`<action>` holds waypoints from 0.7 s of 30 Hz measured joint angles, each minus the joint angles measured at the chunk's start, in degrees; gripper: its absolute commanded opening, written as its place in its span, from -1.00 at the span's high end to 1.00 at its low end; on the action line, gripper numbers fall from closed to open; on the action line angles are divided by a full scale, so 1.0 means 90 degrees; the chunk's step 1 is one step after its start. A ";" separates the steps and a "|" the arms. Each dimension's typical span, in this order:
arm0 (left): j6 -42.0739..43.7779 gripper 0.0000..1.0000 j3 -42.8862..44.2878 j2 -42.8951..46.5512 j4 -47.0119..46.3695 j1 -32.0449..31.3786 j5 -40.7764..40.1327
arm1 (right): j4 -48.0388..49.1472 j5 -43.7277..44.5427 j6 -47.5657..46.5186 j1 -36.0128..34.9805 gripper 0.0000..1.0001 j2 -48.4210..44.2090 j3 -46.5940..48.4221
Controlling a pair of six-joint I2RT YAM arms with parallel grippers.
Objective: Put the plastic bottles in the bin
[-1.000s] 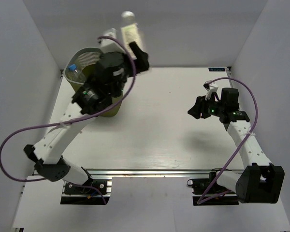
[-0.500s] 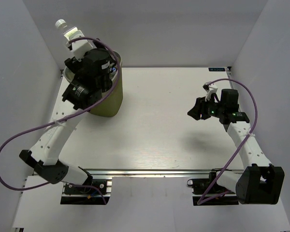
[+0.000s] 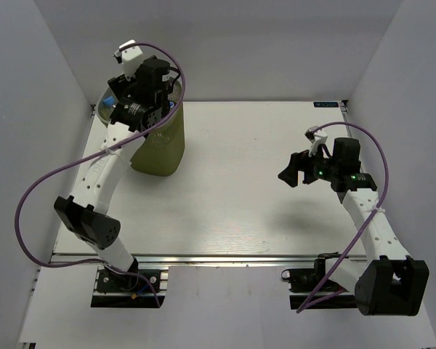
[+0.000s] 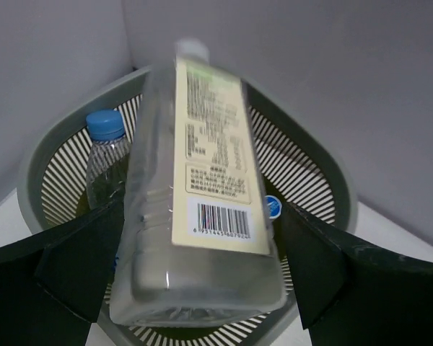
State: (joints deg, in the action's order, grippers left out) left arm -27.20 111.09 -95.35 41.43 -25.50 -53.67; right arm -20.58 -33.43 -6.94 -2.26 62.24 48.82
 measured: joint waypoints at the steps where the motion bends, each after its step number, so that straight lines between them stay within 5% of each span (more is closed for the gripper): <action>1: 0.0010 -1.00 0.0063 0.0034 -0.0017 0.0010 0.0053 | -0.0002 -0.0005 0.0000 0.0000 -0.81 0.0000 0.0000; 11: -0.0002 -1.00 0.0049 0.0369 0.0223 0.0257 0.0760 | -0.0056 -0.0027 -0.0044 0.0000 -0.81 0.0007 0.0000; 14: 0.0124 -0.74 -0.0087 0.0440 0.0095 0.0272 0.1073 | -0.0075 -0.0044 -0.0126 0.0000 -0.23 0.0007 0.0000; 15: 0.0274 -0.56 -0.0151 0.0488 -0.0007 0.0265 0.1294 | -0.0097 -0.0068 -0.0158 0.0000 0.27 0.0007 0.0000; 17: 0.0631 -0.38 -0.0219 0.0602 -0.0250 0.0245 0.2059 | -0.0180 -0.0129 -0.0272 0.0000 0.50 0.0007 0.0002; 18: 0.0823 -0.31 -0.0197 0.0663 -0.0345 0.0238 0.2676 | -0.0231 -0.0138 -0.0301 0.0000 0.45 0.0005 0.0002; 21: 0.1231 -0.54 -0.0034 0.0763 -0.0505 0.0134 0.4702 | -0.0384 -0.0109 -0.0386 0.0000 -0.71 0.0005 0.0005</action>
State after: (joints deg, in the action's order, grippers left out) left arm -16.12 110.78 -88.49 36.88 -24.29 -11.35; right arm -24.03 -34.41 -10.41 -2.26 62.28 48.86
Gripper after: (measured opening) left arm 0.675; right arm 0.560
